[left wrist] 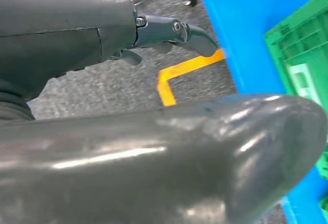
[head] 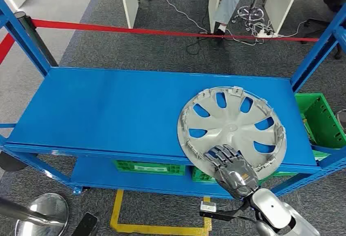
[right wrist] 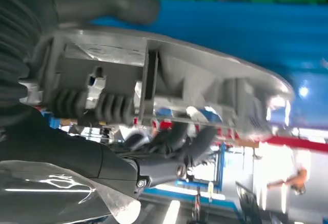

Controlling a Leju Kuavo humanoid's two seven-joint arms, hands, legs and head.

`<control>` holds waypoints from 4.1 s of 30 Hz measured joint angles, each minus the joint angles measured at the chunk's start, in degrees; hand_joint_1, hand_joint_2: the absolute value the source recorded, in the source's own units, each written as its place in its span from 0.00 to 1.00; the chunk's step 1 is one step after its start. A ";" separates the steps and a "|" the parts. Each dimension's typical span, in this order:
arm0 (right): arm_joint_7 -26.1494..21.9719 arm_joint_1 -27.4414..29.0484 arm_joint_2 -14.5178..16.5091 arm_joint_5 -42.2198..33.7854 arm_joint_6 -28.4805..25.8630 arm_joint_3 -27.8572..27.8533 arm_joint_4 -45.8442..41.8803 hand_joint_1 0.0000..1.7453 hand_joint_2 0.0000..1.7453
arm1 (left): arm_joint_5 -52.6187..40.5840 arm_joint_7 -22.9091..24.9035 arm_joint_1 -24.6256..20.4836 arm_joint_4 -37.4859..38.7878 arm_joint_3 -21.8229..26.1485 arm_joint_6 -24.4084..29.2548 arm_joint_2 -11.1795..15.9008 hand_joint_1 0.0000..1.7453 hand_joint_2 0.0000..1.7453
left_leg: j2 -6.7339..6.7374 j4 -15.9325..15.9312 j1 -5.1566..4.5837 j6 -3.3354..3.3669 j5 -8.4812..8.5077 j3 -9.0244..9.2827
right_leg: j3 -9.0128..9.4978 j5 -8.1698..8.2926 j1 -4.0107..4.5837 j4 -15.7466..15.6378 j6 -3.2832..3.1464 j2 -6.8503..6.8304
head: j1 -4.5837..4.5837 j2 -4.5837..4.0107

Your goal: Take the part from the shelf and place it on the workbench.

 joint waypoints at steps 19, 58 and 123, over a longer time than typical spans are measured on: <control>-2.08 1.24 0.00 -0.14 -2.92 -0.81 -7.74 1.00 1.00 | 0.95 -2.13 0.87 4.31 4.89 -2.34 -3.09 0.00 0.00 | 0.00 0.00 0.00 0.00 0.00 -0.02 | -0.01 0.00 0.00 0.00 0.00 -0.01 | 0.00 0.00; -23.75 1.48 7.48 4.34 -13.10 -9.33 -30.26 1.00 1.00 | -1.98 -2.13 0.43 7.30 5.98 1.39 -4.24 0.00 0.00 | 0.00 0.00 -0.02 0.00 0.00 -0.06 | -0.05 0.00 -0.01 0.00 0.00 0.00 | 0.01 0.00; -22.91 3.67 9.64 1.52 -13.12 -10.04 -30.43 1.00 1.00 | -2.96 0.62 0.12 7.34 4.41 2.07 -3.55 0.00 0.00 | 0.95 -0.79 0.40 0.18 -1.22 2.38 | -5.71 3.74 0.16 1.53 0.61 -1.59 | -0.16 0.01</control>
